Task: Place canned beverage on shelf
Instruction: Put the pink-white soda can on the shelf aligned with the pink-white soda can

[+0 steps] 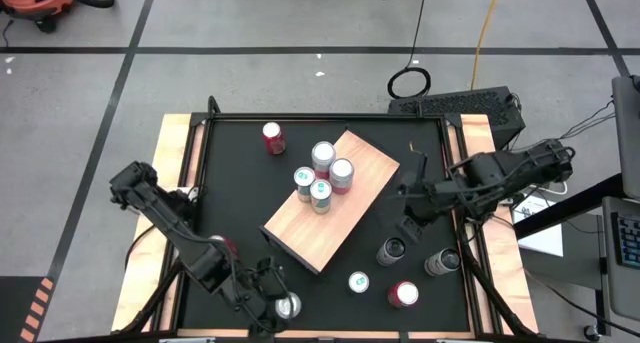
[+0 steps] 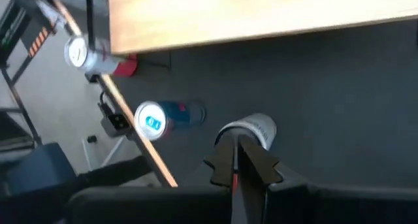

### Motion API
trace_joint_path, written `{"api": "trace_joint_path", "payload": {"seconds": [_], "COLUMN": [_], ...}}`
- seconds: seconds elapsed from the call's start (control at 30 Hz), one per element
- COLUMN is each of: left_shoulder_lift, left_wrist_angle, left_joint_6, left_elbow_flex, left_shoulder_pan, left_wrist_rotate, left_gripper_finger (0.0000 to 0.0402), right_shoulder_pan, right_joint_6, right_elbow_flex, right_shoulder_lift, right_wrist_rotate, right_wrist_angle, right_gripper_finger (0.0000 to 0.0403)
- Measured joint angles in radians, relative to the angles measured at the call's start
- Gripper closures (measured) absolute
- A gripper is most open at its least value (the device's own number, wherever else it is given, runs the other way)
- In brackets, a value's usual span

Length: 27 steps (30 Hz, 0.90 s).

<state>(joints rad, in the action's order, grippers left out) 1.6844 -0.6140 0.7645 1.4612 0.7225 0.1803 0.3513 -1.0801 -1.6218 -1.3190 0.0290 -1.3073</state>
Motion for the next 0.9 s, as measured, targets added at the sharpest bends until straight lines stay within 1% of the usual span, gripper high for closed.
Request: {"api": "trace_joint_path", "payload": {"seconds": [0.1, 0.27, 0.57, 0.67, 0.83, 0.9], "left_shoulder_lift": [0.022, 0.059, 0.138, 0.171, 0.209, 0.22], "left_wrist_angle": [0.01, -0.011, -0.034, -0.034, -0.032, -0.029], "left_joint_6": [-0.024, -0.047, -0.091, -0.086, -0.012, 0.005], "left_elbow_flex": [0.0, 0.0, 0.0, 0.0, 0.0, 0.0], "left_shoulder_pan": [0.001, 0.002, -0.005, -0.01, -0.024, -0.03], "left_wrist_rotate": [-0.021, -0.023, -0.008, -0.017, -0.023, -0.042], "left_gripper_finger": [0.0006, 0.0006, 0.0006, 0.0006, 0.0006, 0.0006], "right_shoulder_pan": [0.03, 0.07, 0.088, 0.088, 0.087, 0.088], "right_joint_6": [0.0, 0.021, 0.057, 0.072, 0.079, 0.079], "right_elbow_flex": [0.0, 0.0, 0.0, 0.0, 0.0, 0.0], "right_shoulder_lift": [0.0, 0.0, 0.0, 0.0, 0.0, 0.0], "right_wrist_rotate": [0.0, 0.0, 0.025, 0.025, 0.025, 0.024], "right_wrist_angle": [-0.004, -0.007, -0.007, -0.007, -0.007, -0.007], "right_gripper_finger": [0.0403, 0.0403, 0.0403, 0.0403, 0.0403, 0.0403]}}
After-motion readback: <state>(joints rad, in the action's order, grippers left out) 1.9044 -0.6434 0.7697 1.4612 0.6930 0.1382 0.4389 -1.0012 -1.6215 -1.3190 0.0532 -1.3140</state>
